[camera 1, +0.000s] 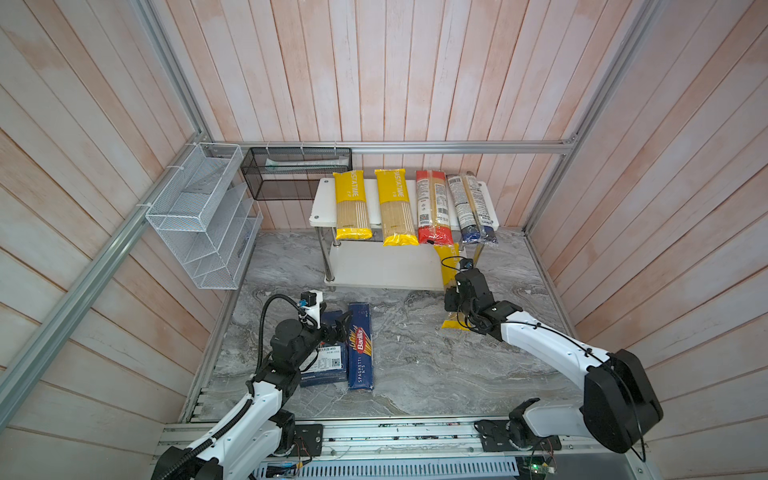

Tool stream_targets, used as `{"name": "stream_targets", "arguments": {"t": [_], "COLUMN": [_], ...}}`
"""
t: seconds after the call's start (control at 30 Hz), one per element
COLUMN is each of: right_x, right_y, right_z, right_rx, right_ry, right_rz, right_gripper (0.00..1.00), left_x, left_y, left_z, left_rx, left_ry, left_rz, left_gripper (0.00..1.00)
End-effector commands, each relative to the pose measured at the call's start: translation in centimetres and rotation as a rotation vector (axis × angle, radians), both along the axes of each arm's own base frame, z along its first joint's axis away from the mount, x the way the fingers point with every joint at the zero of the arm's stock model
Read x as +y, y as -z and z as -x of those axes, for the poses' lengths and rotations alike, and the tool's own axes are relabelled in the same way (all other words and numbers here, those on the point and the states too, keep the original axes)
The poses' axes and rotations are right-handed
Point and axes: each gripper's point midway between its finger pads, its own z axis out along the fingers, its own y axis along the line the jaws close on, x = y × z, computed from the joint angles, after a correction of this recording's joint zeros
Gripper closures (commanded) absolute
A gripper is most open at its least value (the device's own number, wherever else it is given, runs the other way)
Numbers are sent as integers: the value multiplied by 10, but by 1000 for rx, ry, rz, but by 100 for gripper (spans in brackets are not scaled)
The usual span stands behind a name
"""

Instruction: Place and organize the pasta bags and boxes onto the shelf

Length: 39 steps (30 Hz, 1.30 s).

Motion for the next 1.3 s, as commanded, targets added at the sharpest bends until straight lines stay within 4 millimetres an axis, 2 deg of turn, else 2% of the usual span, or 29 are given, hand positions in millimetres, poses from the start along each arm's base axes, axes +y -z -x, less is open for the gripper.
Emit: {"name": "stream_targets", "arguments": {"t": [0.0, 0.97, 1.27], "right_x": [9, -7, 0], "right_y": [-57, -29, -30], "right_z": [-34, -81, -96], "right_rx": [-194, -199, -203], "right_ry": [22, 81, 73], "right_rz": [-78, -33, -39], "right_gripper": [85, 85, 80], "left_x": [0, -3, -3], "left_y": [-11, -9, -10], "left_z": [-2, -1, 0], "left_rx": [-40, -38, -40], "left_ry": [-3, 17, 18], "left_rz": [-6, 3, 2], "left_gripper": [0, 0, 0]}}
